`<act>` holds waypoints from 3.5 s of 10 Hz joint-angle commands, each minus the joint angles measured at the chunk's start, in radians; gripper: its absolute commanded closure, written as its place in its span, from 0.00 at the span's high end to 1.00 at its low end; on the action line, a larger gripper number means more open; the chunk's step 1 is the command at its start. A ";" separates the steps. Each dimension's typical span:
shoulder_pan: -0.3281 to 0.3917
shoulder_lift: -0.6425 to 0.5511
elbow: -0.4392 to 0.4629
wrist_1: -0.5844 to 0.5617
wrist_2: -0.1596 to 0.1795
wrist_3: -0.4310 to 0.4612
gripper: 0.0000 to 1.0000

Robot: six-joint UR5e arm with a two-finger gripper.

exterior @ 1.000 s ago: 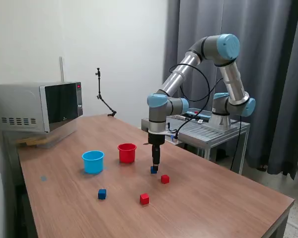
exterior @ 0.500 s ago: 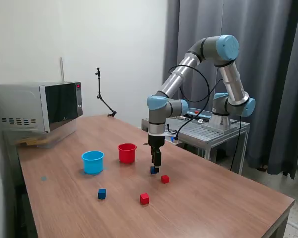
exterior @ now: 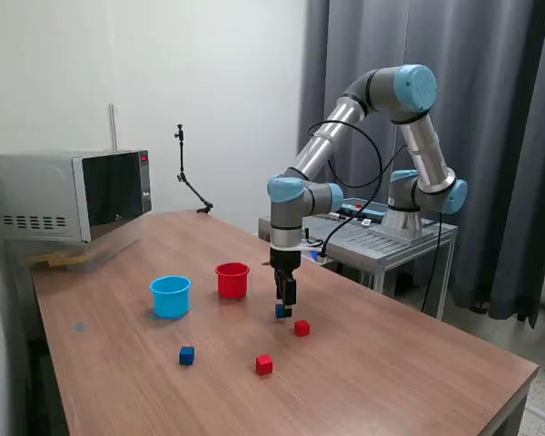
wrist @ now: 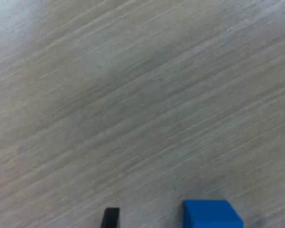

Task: Place red objects in the red bin, and blue objects in the blue bin.

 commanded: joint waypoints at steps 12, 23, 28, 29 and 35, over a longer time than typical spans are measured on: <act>-0.009 0.001 -0.080 0.101 -0.012 -0.073 0.00; -0.081 -0.007 -0.627 0.623 -0.008 -0.468 0.00; -0.111 0.096 -0.702 0.623 -0.002 -0.494 0.00; -0.111 0.125 -0.737 0.623 0.000 -0.492 0.00; -0.140 0.209 -0.787 0.595 0.000 -0.492 0.00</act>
